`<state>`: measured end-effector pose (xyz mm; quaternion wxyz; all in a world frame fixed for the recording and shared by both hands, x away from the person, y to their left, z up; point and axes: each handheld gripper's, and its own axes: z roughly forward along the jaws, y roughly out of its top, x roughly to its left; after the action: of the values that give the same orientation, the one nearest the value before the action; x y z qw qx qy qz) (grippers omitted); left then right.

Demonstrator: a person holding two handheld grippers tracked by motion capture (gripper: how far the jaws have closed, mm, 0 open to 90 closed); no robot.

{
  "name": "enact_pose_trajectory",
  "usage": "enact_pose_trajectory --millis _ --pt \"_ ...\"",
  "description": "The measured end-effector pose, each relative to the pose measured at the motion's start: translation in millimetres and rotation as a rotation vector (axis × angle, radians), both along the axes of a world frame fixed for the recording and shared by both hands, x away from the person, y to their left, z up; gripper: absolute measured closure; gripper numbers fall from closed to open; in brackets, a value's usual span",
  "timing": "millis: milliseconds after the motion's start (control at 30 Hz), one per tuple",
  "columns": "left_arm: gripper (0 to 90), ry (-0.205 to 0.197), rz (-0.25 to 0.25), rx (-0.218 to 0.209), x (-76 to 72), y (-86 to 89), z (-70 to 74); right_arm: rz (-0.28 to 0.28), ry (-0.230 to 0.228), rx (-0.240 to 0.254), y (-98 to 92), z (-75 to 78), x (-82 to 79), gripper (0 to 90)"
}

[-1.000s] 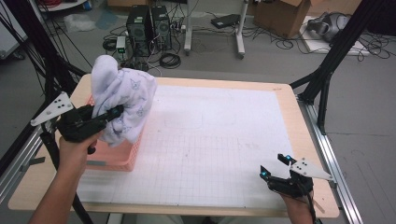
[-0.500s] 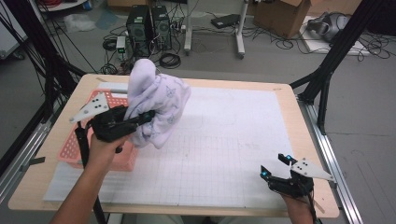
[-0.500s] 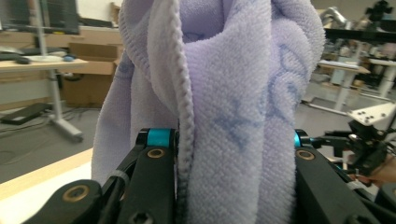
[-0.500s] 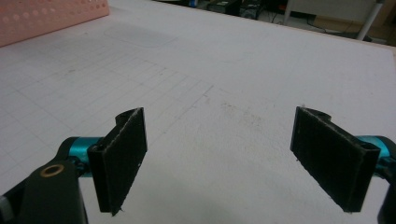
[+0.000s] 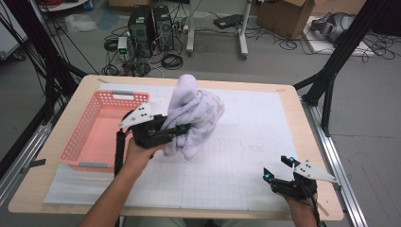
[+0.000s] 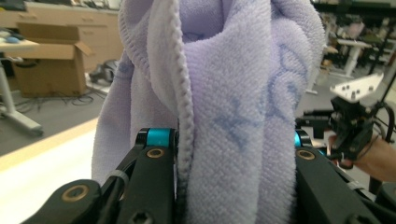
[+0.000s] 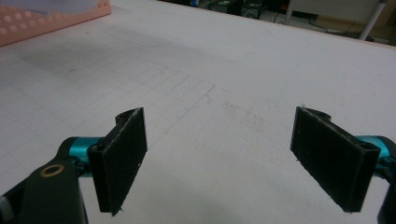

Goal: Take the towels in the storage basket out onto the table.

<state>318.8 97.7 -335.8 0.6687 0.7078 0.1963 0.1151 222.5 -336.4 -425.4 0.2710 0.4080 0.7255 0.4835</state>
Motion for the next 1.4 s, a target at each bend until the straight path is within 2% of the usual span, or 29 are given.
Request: enact_pose_trajectory --millis 33,100,133,200,233,300,400,533,633,800,867,933,967,1033,1067,1100,1133,1200,1233,1300,1400 --pt "68.6 0.000 0.000 0.000 0.0 0.0 0.0 -0.001 0.000 0.001 0.0 0.0 0.0 17.2" --pt "68.5 0.017 -0.019 0.011 2.4 -17.2 -10.0 -0.002 0.000 0.001 -0.5 -0.2 0.0 17.2" --pt "68.5 0.017 -0.019 0.011 2.4 -17.2 -10.0 -0.002 0.000 0.001 -0.5 -0.2 0.0 17.2" --pt "68.5 0.027 -0.036 0.037 6.4 -34.5 -19.5 -0.002 0.004 0.004 -1.1 -0.4 0.0 17.2" --pt "68.4 0.027 -0.036 0.037 6.4 -34.5 -19.5 -0.002 0.004 0.004 -1.1 -0.4 0.0 17.2" --pt "68.4 0.037 -0.049 0.039 9.4 -45.3 -26.0 0.001 0.004 0.002 -0.9 -0.7 0.3 17.2" --pt "68.2 0.064 -0.069 0.038 15.5 -63.4 -40.7 0.003 0.005 0.003 -0.8 -0.8 0.4 17.2" --pt "67.8 0.076 -0.084 0.043 18.5 -74.4 -51.6 -0.001 0.004 0.006 -2.0 -1.2 0.8 17.2" --pt "67.5 0.111 -0.094 0.069 21.8 -87.4 -63.9 -0.003 0.010 0.007 -2.3 -1.4 0.6 17.2" --pt "65.2 0.149 -0.089 0.105 26.8 -97.4 -75.9 0.002 0.009 0.006 -1.6 -1.8 1.4 17.2" --pt "60.9 0.183 -0.047 0.139 31.7 -103.0 -85.3 0.002 0.012 0.005 -1.2 -1.9 1.6 17.2" --pt "54.6 0.209 -0.016 0.167 35.5 -103.5 -90.5 0.002 0.011 0.004 -1.2 -2.0 1.7 17.2" --pt "48.2 0.209 -0.016 0.167 35.5 -103.5 -90.5 0.002 0.012 0.006 -1.4 -2.1 1.5 17.2" --pt "33.4 0.255 0.009 0.182 39.1 -100.8 -93.2 -0.001 0.010 0.007 -2.3 -2.2 1.4 17.2" --pt "29.9 0.256 0.041 0.201 39.5 -94.2 -90.1 -0.001 0.009 0.004 -3.2 -2.3 1.4 17.2" --pt "28.4 0.256 0.041 0.201 39.5 -94.2 -90.1 -0.005 0.014 0.010 -3.3 -2.4 1.1 17.2" --pt "28.4 0.238 0.064 0.201 38.1 -89.8 -87.1 -0.005 0.014 0.010 -3.3 -2.4 1.1 17.2" --pt "28.2 0.180 0.124 0.164 32.0 -77.7 -82.2 -0.007 0.015 0.010 -3.7 -2.6 1.4 17.2" --pt "28.2 0.170 0.141 0.153 29.6 -71.7 -80.9 -0.006 0.013 0.010 -3.4 -2.8 1.7 17.2" --pt "27.1 0.171 0.152 0.151 24.9 -61.1 -80.5 -0.003 0.012 0.006 -2.5 -2.6 1.9 17.2" --pt "26.7 0.151 0.163 0.148 14.3 -45.8 -82.2 0.001 0.011 0.001 0.1 -2.7 2.3 17.2"
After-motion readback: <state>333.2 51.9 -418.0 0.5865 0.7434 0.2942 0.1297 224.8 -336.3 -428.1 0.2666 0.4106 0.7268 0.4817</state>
